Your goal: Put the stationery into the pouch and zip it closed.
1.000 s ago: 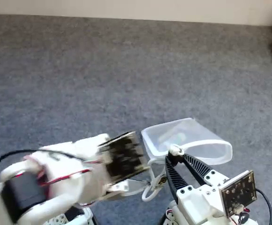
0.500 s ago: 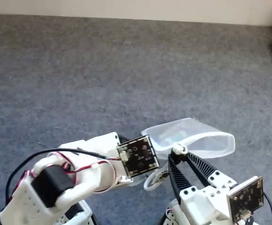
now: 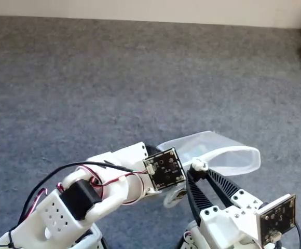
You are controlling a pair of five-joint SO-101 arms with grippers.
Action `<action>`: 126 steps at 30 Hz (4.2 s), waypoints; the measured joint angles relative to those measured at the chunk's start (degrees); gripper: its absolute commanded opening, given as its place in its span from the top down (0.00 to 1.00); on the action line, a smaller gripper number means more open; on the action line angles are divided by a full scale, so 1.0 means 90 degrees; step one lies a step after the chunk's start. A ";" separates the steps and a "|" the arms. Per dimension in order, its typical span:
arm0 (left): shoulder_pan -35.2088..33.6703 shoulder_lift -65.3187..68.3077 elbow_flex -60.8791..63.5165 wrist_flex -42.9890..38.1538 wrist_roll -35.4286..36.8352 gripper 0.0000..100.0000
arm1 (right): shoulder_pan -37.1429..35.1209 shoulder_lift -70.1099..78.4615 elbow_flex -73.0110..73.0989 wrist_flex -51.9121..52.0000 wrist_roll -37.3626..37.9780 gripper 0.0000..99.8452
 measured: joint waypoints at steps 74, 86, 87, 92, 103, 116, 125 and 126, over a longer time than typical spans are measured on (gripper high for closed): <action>0.0274 -0.0840 0.0449 -0.1524 0.1700 0.77 | 0.0996 0.0000 -0.0088 0.0371 0.0205 1.00; 0.0664 -0.0850 0.1016 -0.2295 0.1700 0.90 | 0.0733 0.0000 -0.0088 0.0371 0.0205 1.00; 0.0703 -0.0850 0.1016 -0.2295 0.1700 0.93 | 0.0694 0.0000 -0.0088 0.0371 0.0205 1.00; 0.0752 -0.0850 0.1016 -0.2295 0.1700 0.99 | 0.0654 0.0000 -0.0088 0.0371 0.0205 1.00; 0.0772 -0.0840 0.1016 -0.2178 0.1700 0.99 | 0.1836 0.0000 -0.0088 0.0313 0.0215 1.00; 0.0772 -0.0850 0.0586 -0.1221 0.1387 1.00 | 0.2872 0.0000 0.0557 -0.0488 0.0234 1.00; 0.0762 -0.0938 0.0420 -0.0694 0.1211 1.00 | 0.3634 0.0000 0.0684 -0.0967 0.0215 1.00; 0.0703 -0.0938 0.0420 -0.0664 0.1162 1.00 | 0.3673 0.0000 0.0694 -0.0977 0.0215 1.00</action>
